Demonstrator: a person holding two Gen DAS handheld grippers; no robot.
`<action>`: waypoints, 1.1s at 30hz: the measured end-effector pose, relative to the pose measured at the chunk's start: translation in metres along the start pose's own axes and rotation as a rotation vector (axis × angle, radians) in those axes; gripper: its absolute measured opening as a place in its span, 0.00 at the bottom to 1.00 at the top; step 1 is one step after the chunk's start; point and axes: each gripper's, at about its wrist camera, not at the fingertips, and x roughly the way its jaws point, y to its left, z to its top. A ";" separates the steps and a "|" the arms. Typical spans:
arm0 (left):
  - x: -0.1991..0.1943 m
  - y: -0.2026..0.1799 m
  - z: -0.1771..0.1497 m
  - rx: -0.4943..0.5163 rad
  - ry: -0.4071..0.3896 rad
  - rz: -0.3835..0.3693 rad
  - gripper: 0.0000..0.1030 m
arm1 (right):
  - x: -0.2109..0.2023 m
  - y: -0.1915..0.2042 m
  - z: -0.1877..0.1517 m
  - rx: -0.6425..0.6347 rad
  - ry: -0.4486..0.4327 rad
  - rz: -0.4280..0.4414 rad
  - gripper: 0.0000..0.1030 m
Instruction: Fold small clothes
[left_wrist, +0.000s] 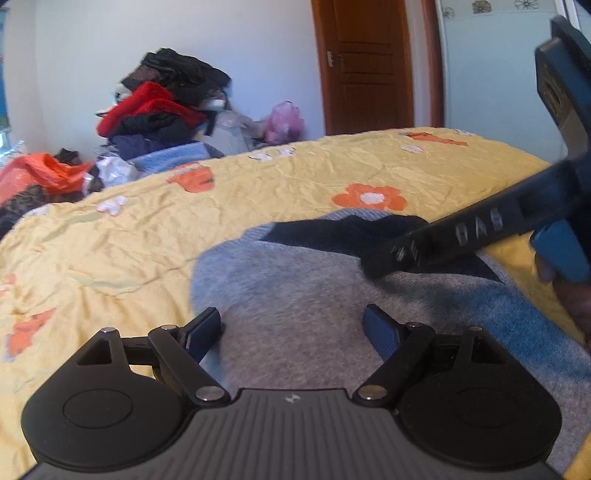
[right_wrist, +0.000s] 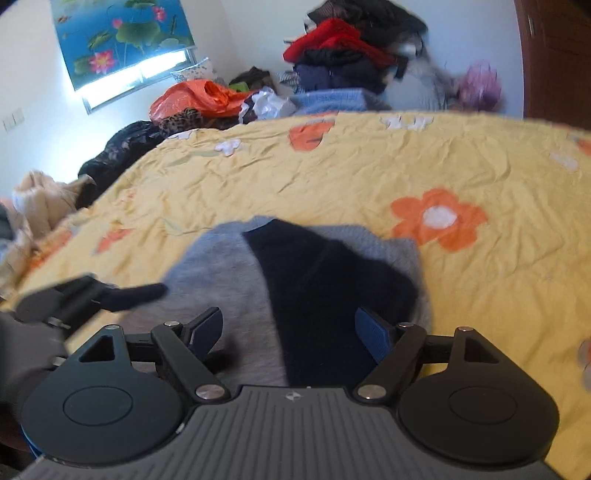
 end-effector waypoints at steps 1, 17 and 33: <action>-0.009 0.003 -0.002 -0.021 -0.003 -0.004 0.82 | -0.007 -0.002 0.004 0.040 0.003 0.001 0.66; -0.009 0.066 -0.028 -0.412 0.142 -0.242 0.56 | -0.033 -0.034 -0.047 0.176 0.066 0.135 0.36; -0.053 -0.021 -0.019 0.143 -0.070 -0.159 0.77 | -0.026 -0.045 0.024 0.219 -0.065 0.154 0.68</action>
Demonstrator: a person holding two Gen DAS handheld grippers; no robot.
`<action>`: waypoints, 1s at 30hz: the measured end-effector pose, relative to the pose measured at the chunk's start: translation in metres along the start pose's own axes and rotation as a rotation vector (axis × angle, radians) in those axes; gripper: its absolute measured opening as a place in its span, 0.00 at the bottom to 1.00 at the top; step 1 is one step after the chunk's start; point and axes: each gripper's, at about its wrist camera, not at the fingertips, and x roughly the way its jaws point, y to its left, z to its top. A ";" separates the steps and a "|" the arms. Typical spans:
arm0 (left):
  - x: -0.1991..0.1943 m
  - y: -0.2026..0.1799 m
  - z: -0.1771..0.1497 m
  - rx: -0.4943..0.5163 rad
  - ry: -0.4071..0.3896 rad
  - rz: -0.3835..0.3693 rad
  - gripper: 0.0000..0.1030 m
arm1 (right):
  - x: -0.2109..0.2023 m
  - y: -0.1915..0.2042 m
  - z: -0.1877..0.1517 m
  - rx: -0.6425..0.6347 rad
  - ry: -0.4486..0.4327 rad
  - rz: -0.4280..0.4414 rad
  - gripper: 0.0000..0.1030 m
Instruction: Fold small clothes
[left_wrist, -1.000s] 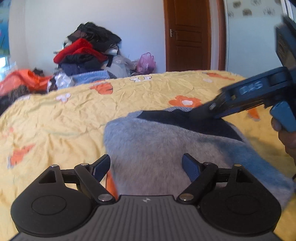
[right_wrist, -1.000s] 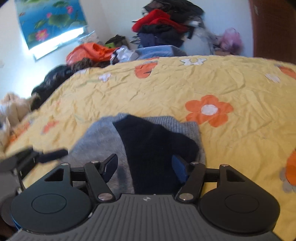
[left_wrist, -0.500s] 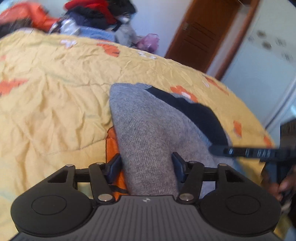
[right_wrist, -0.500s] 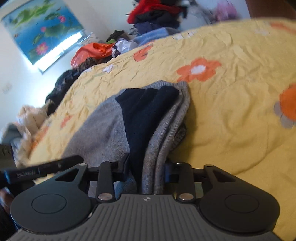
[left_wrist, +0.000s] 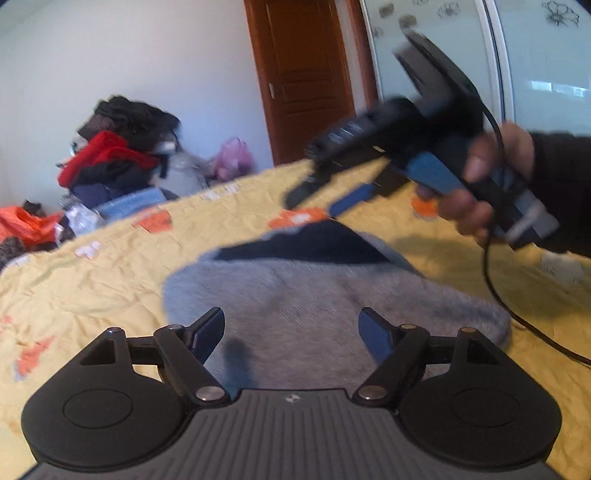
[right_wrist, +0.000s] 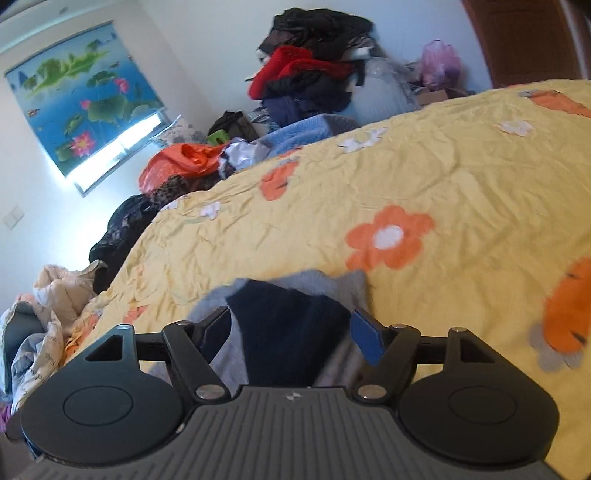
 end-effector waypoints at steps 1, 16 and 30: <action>0.010 0.002 -0.003 -0.016 0.037 -0.005 0.77 | 0.008 0.007 0.000 -0.031 0.024 0.009 0.68; -0.033 -0.001 -0.024 0.002 0.003 -0.070 0.78 | -0.045 0.059 -0.053 -0.254 0.037 -0.023 0.66; -0.041 -0.006 -0.033 -0.077 0.058 -0.053 0.78 | -0.076 0.077 -0.101 -0.226 0.123 0.036 0.64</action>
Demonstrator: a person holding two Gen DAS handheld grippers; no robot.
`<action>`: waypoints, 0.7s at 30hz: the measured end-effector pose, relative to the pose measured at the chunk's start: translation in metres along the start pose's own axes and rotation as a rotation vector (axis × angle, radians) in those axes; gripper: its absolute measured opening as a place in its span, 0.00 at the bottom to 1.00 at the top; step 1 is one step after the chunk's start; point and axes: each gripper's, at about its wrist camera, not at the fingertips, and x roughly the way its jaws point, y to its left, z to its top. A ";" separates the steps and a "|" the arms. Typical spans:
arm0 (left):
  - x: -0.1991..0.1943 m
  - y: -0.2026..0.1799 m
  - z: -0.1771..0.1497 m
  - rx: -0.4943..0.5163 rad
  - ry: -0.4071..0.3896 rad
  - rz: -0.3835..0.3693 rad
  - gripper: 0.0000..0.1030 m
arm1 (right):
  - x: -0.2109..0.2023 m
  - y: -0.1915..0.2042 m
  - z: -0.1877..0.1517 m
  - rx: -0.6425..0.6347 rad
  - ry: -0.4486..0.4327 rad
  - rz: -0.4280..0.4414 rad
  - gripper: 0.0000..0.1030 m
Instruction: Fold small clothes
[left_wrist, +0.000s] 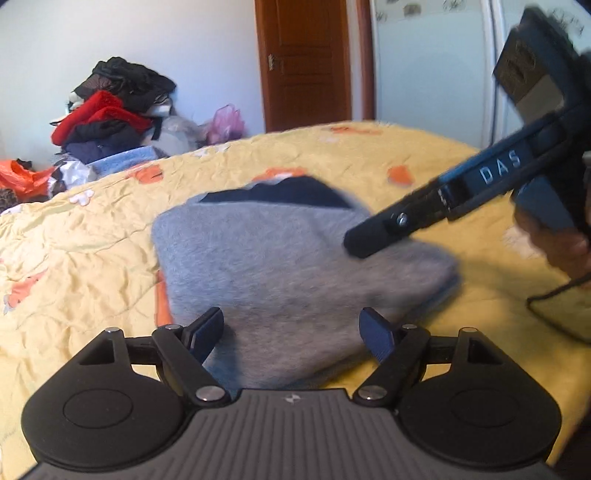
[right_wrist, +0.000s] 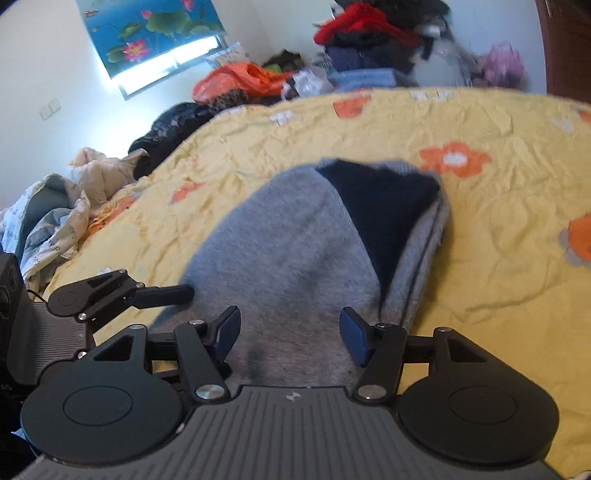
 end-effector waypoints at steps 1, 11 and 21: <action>0.003 0.000 -0.002 -0.005 0.023 0.000 0.78 | 0.000 0.002 -0.003 0.003 0.010 0.015 0.68; -0.034 0.016 -0.009 -0.192 -0.020 0.141 0.80 | -0.036 0.007 -0.033 0.090 -0.052 -0.042 0.76; -0.015 0.008 -0.032 -0.314 0.117 0.242 0.86 | -0.102 0.018 -0.089 0.094 -0.149 -0.309 1.00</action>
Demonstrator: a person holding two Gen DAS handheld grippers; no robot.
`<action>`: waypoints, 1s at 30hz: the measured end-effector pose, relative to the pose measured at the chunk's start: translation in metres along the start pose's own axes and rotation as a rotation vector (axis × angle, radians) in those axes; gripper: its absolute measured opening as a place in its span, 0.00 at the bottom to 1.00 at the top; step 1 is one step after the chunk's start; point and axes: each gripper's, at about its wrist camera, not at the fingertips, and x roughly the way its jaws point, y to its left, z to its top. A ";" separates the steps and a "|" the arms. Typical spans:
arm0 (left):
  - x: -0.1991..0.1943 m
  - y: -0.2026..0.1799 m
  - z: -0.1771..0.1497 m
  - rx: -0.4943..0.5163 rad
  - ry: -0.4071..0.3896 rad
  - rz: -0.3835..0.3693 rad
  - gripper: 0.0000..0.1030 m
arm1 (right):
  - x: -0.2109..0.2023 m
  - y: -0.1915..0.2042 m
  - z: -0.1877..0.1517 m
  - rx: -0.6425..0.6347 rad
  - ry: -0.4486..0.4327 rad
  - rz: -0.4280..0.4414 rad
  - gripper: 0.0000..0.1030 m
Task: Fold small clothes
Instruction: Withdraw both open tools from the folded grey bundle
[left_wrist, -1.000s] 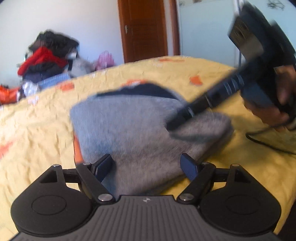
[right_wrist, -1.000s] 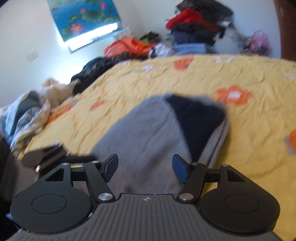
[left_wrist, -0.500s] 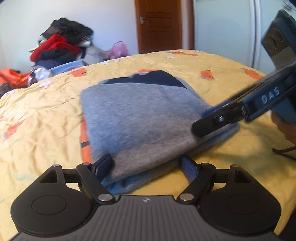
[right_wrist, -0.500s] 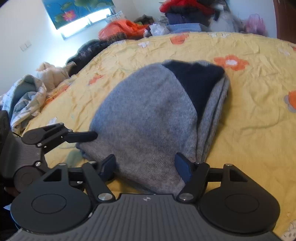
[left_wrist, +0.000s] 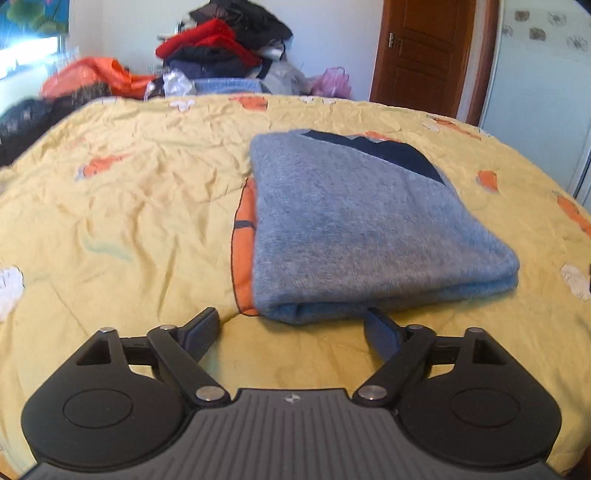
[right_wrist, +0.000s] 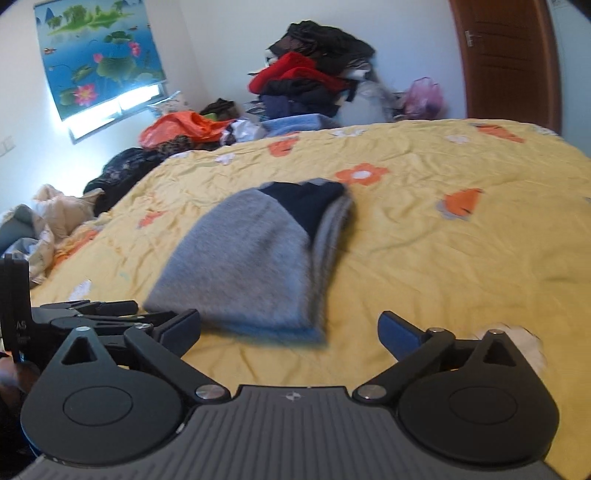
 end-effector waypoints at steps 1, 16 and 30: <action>0.001 -0.005 -0.002 0.016 -0.004 0.007 0.88 | -0.001 -0.003 -0.006 0.005 0.004 -0.025 1.00; 0.004 -0.013 -0.011 0.043 -0.049 0.026 1.00 | 0.077 0.022 -0.019 -0.086 0.166 -0.266 1.00; -0.001 -0.015 -0.008 0.012 -0.006 0.056 1.00 | 0.086 0.033 -0.024 -0.079 0.072 -0.281 1.00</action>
